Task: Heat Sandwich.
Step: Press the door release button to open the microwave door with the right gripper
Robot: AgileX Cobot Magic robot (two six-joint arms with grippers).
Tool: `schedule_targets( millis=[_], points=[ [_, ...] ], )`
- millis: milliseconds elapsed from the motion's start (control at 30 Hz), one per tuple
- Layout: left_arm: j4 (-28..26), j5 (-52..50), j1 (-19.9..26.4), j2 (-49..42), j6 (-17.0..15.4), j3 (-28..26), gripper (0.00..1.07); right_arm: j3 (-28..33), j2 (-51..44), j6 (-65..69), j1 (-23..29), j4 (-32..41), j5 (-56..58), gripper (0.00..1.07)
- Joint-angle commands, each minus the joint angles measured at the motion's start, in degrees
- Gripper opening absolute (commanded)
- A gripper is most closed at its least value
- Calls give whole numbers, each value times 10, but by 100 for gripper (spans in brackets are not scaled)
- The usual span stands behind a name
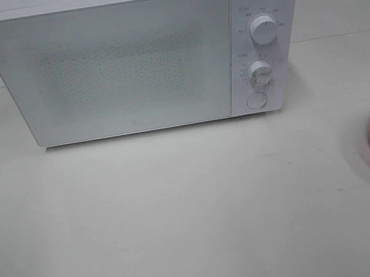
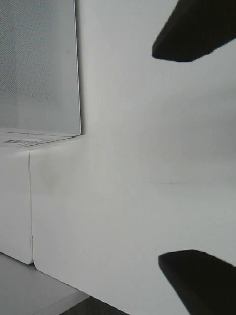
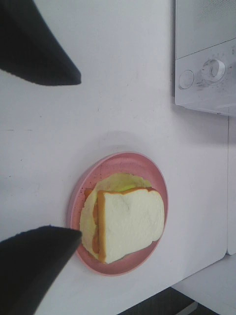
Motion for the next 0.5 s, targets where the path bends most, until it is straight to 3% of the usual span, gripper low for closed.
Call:
schedule_targets(
  millis=[33,500],
  points=[
    [1,-1,2,-14,-3,1,98,-2,-15,3,-5,1,-2,76],
    [1,-1,2,-14,-3,1,98,-4,-15,3,-5,1,-3,76]
  ],
)
